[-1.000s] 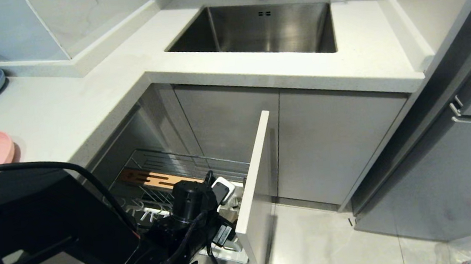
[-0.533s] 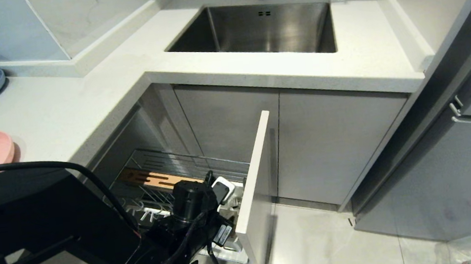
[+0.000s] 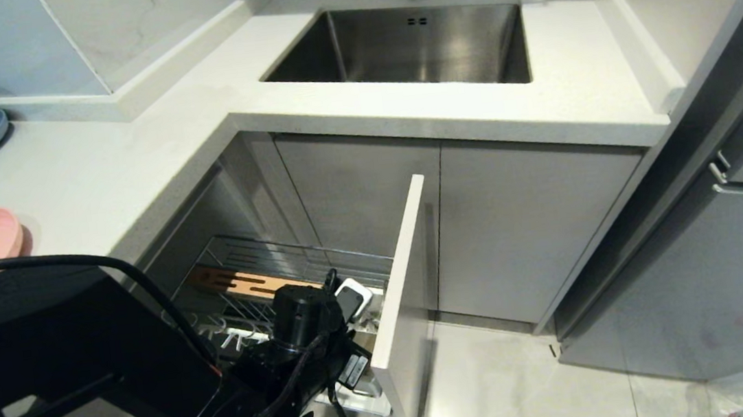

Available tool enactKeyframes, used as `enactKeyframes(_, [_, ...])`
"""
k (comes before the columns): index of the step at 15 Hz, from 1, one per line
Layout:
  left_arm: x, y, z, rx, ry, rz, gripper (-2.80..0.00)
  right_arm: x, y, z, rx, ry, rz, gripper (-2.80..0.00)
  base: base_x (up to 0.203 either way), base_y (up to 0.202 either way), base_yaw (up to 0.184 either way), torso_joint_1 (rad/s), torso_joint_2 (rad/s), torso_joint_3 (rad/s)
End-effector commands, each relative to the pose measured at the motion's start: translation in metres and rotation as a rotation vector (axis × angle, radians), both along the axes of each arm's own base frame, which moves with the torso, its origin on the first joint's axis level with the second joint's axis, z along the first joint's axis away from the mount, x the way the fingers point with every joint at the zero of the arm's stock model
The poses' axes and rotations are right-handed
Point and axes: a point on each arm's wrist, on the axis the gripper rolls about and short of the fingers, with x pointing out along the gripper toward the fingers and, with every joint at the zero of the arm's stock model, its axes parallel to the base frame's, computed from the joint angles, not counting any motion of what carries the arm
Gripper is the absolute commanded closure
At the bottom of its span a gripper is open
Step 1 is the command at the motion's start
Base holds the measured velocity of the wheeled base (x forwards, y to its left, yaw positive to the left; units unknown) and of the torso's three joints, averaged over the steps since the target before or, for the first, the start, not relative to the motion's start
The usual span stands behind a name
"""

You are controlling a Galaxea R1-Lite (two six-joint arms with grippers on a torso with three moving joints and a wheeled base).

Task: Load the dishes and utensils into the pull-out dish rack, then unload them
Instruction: Take the fork out of the cupboard

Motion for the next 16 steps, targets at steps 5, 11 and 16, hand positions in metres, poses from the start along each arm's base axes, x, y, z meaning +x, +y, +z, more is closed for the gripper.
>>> enactKeyframes(5, [0.001,-0.001,0.018,-0.035,-0.054,0.005,0.0,0.0,0.0,0.0,0.0,0.0,0.0,0.0,0.0,0.0,0.0,0.0,0.0,0.0])
enactKeyframes(11, [0.007,-0.003,0.049,-0.146,-0.145,0.074,0.0,0.0,0.0,0.0,0.0,0.0,0.001,0.0,0.0,0.0,0.0,0.0,0.0,0.0])
enactKeyframes(16, [0.011,-0.007,0.06,-0.224,-0.15,0.108,0.0,0.0,0.0,0.0,0.0,0.0,0.001,0.0,0.0,0.0,0.0,0.0,0.0,0.0])
